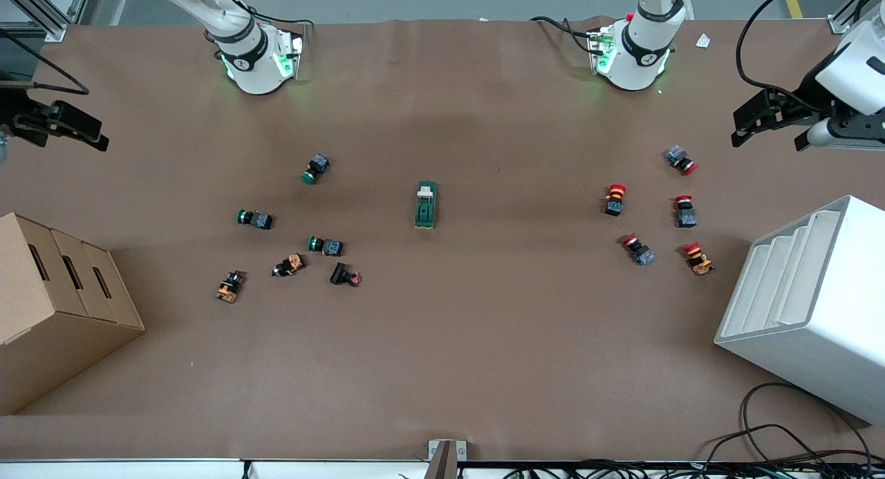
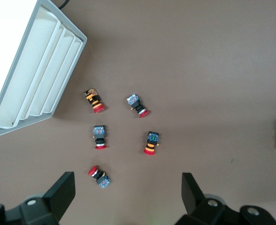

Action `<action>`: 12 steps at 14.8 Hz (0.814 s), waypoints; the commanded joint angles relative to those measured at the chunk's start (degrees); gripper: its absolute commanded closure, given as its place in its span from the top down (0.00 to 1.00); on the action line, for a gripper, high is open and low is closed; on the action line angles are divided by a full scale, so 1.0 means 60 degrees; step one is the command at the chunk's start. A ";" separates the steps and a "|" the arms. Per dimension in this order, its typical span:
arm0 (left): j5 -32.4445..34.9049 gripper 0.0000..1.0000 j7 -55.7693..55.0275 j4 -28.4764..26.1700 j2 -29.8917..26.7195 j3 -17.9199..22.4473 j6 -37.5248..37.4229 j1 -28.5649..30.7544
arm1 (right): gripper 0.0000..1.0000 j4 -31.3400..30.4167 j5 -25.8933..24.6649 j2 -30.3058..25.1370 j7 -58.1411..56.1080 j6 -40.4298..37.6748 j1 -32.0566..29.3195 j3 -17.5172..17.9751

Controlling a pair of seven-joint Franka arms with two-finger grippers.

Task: Close load switch with both arms
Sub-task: 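Move the left gripper over the green load switch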

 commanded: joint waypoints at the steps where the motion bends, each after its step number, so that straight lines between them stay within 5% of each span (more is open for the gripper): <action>1: -0.0035 1.00 0.0040 0.0379 0.0074 0.0030 -0.0398 0.0087 | 1.00 -0.0392 0.0156 -0.0451 0.0045 0.0047 -0.0276 0.0147; 6: 0.0038 1.00 -0.0105 0.0950 0.0570 -0.0159 -0.0399 -0.0161 | 1.00 -0.0480 0.0156 -0.0496 0.0045 0.0135 -0.0232 0.0191; 12: -0.0050 1.00 -0.1097 0.0615 0.1303 -0.2017 0.0959 -0.0279 | 1.00 -0.0480 0.0156 -0.0774 0.0030 0.0047 -0.0276 0.0147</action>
